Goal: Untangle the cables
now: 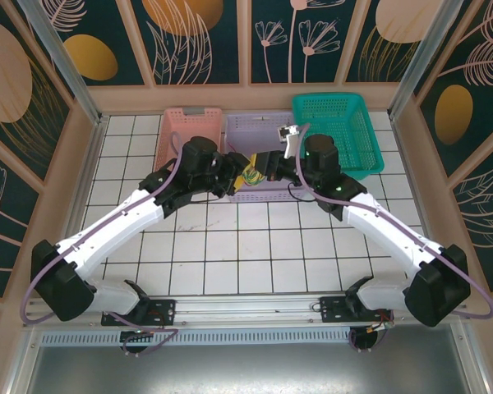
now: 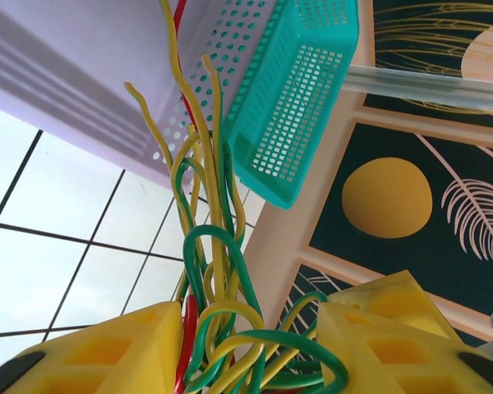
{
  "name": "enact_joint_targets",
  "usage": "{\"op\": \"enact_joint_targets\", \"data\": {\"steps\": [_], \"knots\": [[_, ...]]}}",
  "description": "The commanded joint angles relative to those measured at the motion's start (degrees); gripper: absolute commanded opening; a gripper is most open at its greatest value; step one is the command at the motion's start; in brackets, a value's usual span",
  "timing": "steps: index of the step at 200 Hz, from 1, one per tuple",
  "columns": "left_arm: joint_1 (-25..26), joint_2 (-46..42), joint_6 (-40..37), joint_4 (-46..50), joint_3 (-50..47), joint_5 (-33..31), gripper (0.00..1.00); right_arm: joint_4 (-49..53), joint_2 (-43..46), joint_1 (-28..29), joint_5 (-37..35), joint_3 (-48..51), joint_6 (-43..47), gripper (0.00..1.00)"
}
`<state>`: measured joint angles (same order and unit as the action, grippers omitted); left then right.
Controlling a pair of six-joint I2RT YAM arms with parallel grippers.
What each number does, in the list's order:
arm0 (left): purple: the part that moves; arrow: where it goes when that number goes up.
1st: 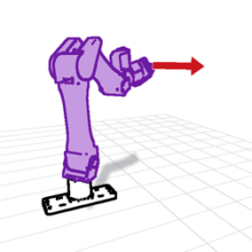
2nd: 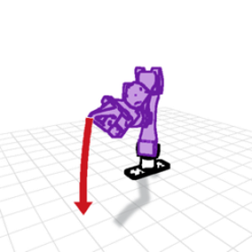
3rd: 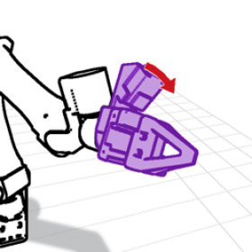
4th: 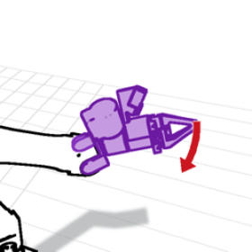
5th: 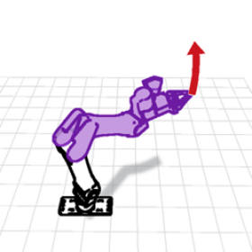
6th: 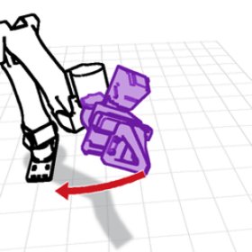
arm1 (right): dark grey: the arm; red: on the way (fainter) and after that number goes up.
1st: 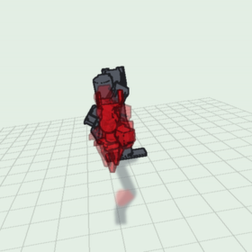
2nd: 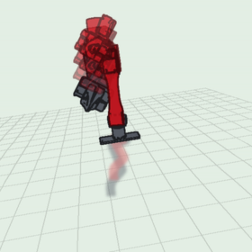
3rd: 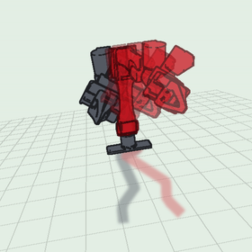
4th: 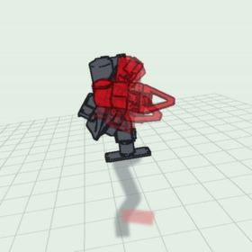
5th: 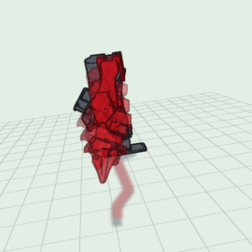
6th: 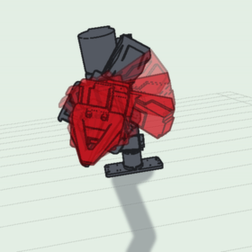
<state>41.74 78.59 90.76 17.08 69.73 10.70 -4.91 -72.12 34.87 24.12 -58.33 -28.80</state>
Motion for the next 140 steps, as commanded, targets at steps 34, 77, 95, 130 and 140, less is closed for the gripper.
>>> {"op": "enact_joint_targets", "data": {"steps": [34,77,95,130,140], "knots": [[0.3,2.6,-2.0,-5.0,-0.7,5.9,0.49,-4.8,2.9,-0.4,4.6,-0.3,-1.8,0.0],[-0.2,2.1,-5.8,-4.8,-2.9,12.3,0.49,-4.6,1.7,-6.2,14.5,-1.3,-4.3,0.0],[-1.4,1.9,-7.5,-3.6,-3.1,14.7,0.51,-1.2,0.9,-7.9,18.1,-2.5,-2.9,0.0],[-2.6,2.0,-10.1,-3.7,-2.2,18.6,0.55,0.9,1.3,-10.7,20.7,-1.7,-2.3,0.0],[-2.7,2.7,-10.5,-4.0,-2.1,20.8,0.55,1.1,1.0,-11.2,21.0,-1.8,-2.4,0.0]]}}
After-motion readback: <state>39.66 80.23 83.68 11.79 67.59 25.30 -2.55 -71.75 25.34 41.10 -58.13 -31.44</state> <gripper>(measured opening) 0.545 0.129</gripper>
